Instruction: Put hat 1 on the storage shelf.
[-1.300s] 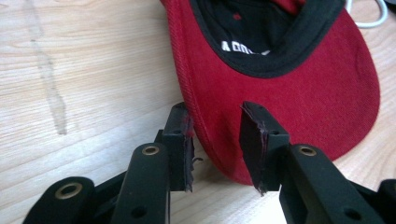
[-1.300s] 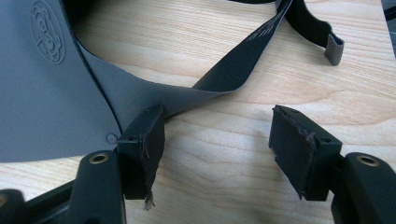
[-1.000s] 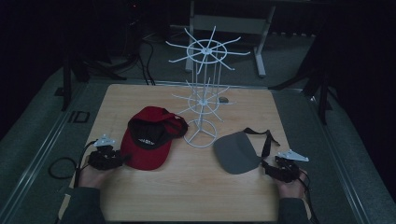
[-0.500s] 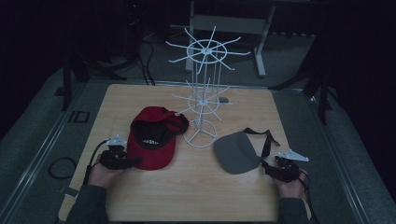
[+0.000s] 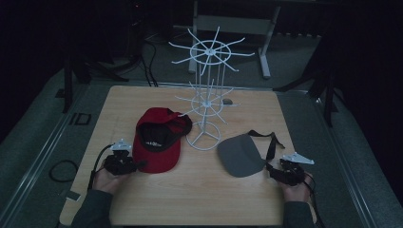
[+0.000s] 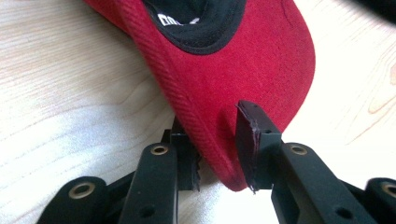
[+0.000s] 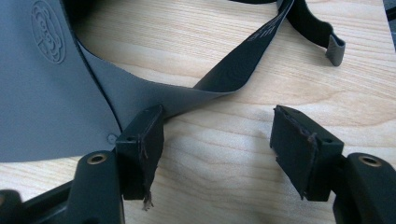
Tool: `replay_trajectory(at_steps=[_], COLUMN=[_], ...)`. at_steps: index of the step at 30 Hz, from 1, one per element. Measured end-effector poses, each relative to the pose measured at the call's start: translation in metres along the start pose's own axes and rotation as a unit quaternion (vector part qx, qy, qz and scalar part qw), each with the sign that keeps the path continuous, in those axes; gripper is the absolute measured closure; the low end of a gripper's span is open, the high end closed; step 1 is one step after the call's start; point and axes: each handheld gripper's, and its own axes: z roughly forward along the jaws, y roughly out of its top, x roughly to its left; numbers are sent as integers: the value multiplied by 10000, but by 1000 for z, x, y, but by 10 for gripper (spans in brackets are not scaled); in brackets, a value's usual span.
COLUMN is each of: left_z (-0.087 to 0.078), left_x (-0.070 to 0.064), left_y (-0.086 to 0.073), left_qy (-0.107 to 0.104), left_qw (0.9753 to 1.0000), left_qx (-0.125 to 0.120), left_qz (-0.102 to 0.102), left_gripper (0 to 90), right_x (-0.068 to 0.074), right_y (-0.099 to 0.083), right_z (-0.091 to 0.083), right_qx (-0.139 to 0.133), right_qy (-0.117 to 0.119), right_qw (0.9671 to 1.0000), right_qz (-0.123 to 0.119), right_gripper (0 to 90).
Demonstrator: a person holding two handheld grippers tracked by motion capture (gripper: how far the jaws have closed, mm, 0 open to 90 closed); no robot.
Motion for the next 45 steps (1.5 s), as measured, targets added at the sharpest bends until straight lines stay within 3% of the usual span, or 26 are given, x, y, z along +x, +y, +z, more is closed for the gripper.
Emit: replay_trajectory(at_steps=[11, 14, 17, 29, 45], left_z=[-12, -15, -20, -29, -44], left_x=[-4, -5, -5, 4, 20], left_y=[-1, -1, -1, -1, 5], left_qy=[-31, 44, 224, 665, 984], left_qw=[9994, 9987, 9975, 9928, 9851], left_qx=[-340, -479, -611, -969, -1412], left_qz=[109, 186, 292, 231, 62], left_gripper=[826, 847, 858, 862, 861], right_x=[0, 0, 0, 0, 0], right_y=[0, 0, 0, 0, 0], right_z=[0, 0, 0, 0, 0], right_qx=[0, 0, 0, -4, -5], right_qy=[0, 1, 1, 4, 8], right_qw=[10000, 10000, 10000, 10000, 10000], right_qz=[-2, -1, -2, 3, 4], right_gripper=[347, 348, 348, 348, 348])
